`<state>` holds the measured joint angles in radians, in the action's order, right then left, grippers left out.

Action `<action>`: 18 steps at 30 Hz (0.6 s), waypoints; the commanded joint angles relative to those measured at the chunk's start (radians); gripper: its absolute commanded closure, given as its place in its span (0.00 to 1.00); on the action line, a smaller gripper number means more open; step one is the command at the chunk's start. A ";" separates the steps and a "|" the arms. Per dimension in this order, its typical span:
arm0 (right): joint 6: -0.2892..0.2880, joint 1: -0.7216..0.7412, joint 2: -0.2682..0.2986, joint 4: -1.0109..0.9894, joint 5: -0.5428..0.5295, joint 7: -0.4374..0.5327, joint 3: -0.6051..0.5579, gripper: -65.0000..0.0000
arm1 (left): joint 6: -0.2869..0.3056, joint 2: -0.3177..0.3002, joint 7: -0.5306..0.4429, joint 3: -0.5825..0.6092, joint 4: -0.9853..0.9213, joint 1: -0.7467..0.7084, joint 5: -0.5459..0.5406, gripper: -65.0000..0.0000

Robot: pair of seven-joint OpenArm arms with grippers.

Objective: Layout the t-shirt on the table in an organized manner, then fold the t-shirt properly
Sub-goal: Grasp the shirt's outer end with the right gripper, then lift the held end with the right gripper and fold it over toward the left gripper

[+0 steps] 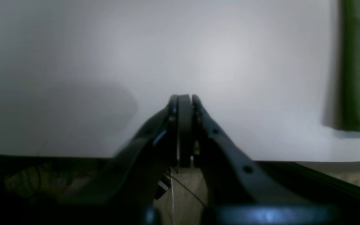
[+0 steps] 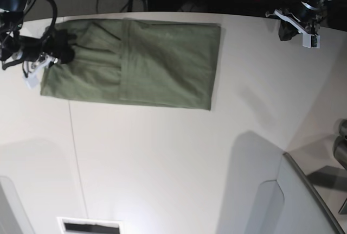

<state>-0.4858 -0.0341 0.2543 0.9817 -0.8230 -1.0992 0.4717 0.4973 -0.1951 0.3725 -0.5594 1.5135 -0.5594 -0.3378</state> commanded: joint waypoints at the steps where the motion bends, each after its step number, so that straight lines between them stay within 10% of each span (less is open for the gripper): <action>1: 0.029 0.000 0.026 0.016 0.049 0.018 0.003 1.00 | -0.001 -0.013 -0.020 -0.006 0.012 -0.008 -0.007 1.00; 5: 0.141 -0.053 0.012 0.239 0.050 0.015 -0.003 1.00 | -0.001 -0.014 -0.020 -0.006 0.012 -0.009 -0.007 1.00; 18: 0.886 -0.057 -0.033 0.682 0.049 0.021 -0.558 1.00 | -0.001 -0.019 -0.020 -0.006 0.012 -0.006 -0.007 1.00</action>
<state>0.4175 -0.1162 0.2150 1.6447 -0.7544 -1.0870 -0.0952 0.4976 -0.2012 0.3729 -0.5594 1.5135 -0.5575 -0.3374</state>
